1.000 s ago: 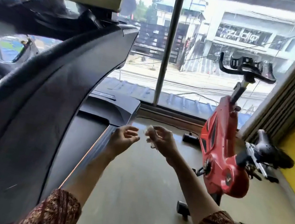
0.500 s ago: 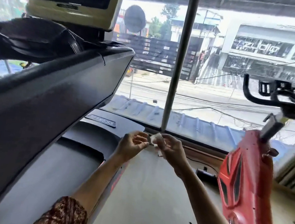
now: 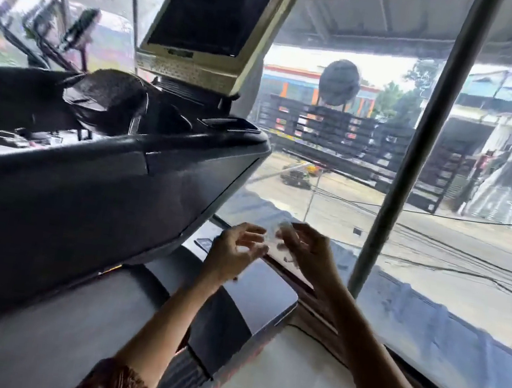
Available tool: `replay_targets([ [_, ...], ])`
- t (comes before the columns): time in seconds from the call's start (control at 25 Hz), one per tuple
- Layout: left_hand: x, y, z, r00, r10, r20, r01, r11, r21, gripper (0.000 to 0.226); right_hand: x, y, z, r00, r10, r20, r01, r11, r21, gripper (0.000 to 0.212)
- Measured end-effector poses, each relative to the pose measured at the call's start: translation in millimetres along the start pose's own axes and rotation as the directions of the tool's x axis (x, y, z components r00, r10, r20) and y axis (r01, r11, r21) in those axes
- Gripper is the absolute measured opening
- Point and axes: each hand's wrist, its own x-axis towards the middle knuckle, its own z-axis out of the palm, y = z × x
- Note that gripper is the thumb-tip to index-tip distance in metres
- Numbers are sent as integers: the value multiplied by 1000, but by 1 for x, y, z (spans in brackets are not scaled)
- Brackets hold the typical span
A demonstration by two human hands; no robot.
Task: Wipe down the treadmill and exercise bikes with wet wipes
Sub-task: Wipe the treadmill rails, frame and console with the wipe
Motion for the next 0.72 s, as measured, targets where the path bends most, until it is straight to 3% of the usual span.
replay_targets([
  [0.12, 36, 2, -3, 991, 106, -80, -99, 991, 87, 35, 56, 5, 2, 998, -55, 9, 55, 995, 83, 7],
  [0.2, 61, 12, -10, 962, 232, -143, -192, 949, 251, 26, 90, 8, 10, 989, -145, 28, 142, 986, 88, 15],
  [0.24, 76, 17, -13, 915, 347, -205, -254, 892, 374, 23, 109, 8, 13, 976, -216, 29, 213, 973, 90, 27],
  [0.32, 109, 23, -21, 742, 627, -236, -326, 646, 691, 22, 153, 11, 24, 944, -330, -11, 330, 943, 44, 39],
  [0.4, 136, 19, -29, 644, 741, -191, -234, 429, 873, 23, 189, 13, 37, 895, -441, -66, 439, 898, -32, 35],
  [0.52, 158, 9, -33, 639, 741, -208, -23, 288, 957, 23, 215, 22, 64, 779, -614, 127, 626, 773, -105, 41],
  [0.6, 167, 2, -31, 638, 745, -196, 46, 217, 975, 23, 226, 43, 73, 674, -704, 224, 735, 669, -108, 47],
  [0.64, 172, 0, -29, 631, 752, -189, 78, 182, 980, 24, 238, 52, 71, 664, -716, 216, 742, 668, -65, 47],
  [0.72, 181, 0, -25, 626, 756, -189, 137, 132, 982, 27, 270, 60, 64, 739, -647, 188, 635, 762, 126, 42],
])
